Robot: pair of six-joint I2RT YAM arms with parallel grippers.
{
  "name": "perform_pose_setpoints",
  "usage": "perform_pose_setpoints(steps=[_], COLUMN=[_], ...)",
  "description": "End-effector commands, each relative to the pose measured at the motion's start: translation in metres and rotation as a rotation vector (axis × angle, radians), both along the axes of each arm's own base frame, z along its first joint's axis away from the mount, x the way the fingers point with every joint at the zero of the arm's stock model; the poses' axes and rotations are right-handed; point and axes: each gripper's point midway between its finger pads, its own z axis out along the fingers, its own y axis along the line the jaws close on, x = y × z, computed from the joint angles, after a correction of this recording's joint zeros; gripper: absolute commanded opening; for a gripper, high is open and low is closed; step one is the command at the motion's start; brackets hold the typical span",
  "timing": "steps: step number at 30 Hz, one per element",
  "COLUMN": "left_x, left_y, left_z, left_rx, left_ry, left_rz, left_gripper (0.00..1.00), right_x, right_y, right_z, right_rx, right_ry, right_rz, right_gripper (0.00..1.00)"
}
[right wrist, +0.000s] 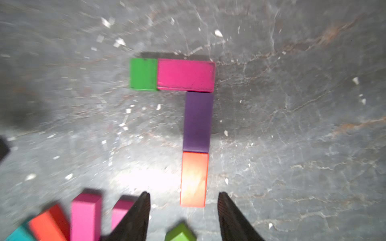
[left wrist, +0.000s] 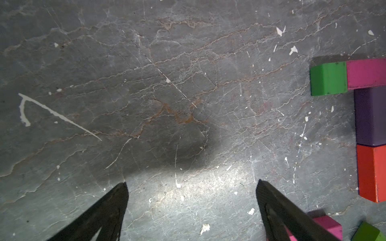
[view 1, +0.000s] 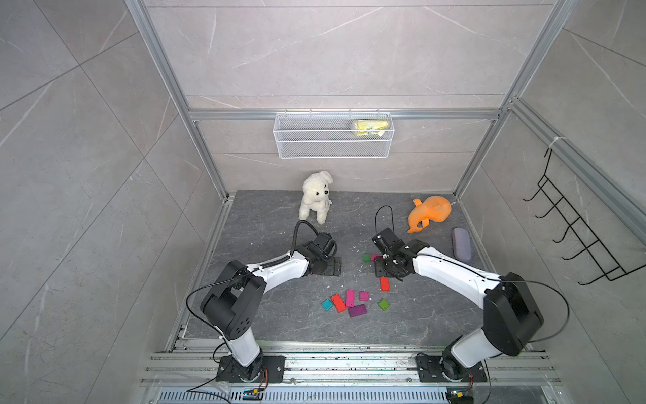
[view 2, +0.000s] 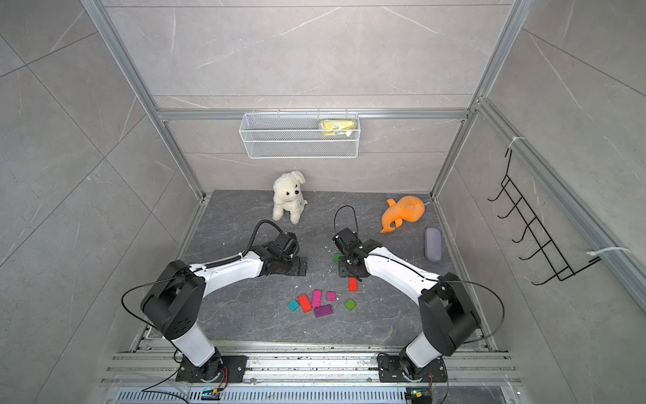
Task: Assemble the number 7 with building blocks
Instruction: Assemble the building block at the center of the board, then pick up the building block from the center of the board.
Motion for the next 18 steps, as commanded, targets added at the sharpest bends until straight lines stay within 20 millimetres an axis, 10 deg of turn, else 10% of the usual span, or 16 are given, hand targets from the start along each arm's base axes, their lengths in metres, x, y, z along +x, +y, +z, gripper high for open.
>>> perform_pose_setpoints(steps=[1, 18], left_x=[-0.001, -0.078], left_y=[0.004, -0.051], left_z=[0.012, 0.049], left_rx=[-0.012, -0.298], left_ry=[-0.029, 0.023], left_rz=[-0.013, -0.400], left_gripper=[1.00, 1.00], right_x=[-0.030, -0.105], right_y=[-0.007, 0.002], right_z=[-0.011, -0.049], right_rx=[-0.027, -0.085], right_ry=[0.052, 0.165], right_rz=[0.058, 0.284], right_gripper=[0.56, 0.55])
